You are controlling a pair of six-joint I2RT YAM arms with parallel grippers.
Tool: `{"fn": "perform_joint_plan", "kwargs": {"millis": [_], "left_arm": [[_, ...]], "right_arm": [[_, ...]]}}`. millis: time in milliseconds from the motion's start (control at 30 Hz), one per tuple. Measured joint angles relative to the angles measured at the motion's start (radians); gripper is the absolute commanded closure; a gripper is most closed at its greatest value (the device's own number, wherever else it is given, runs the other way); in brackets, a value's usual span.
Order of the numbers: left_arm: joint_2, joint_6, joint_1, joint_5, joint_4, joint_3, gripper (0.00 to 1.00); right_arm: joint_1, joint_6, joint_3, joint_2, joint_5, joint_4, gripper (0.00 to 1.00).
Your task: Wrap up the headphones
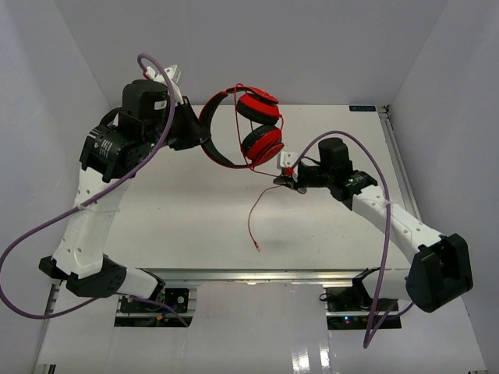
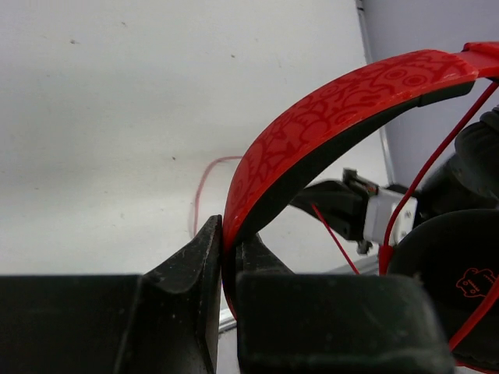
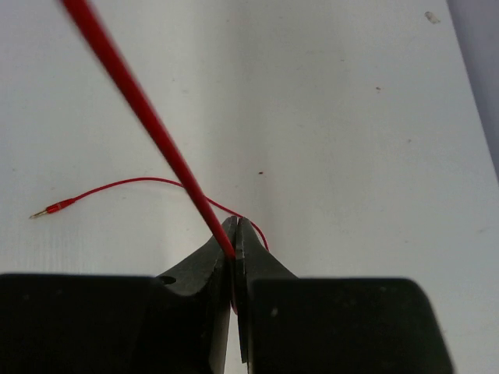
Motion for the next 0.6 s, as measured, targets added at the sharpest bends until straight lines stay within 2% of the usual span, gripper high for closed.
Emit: {"fn": "perform_joint_plan", "kwargs": {"millis": [133, 333, 600], "left_arm": [[-0.027, 0.002, 0.002, 0.137, 0.027, -0.043, 1.0], [-0.106, 0.071, -0.018, 0.34, 0.124, -0.276, 1.0], [-0.139, 0.153, -0.12, 0.348, 0.187, -0.47, 1.0]], "right_arm": [[0.0, 0.0, 0.101, 0.065, 0.035, 0.002, 0.92], [-0.001, -0.017, 0.224, 0.117, 0.026, -0.032, 0.92], [-0.034, 0.002, 0.277, 0.128, 0.02, -0.056, 0.92]]}}
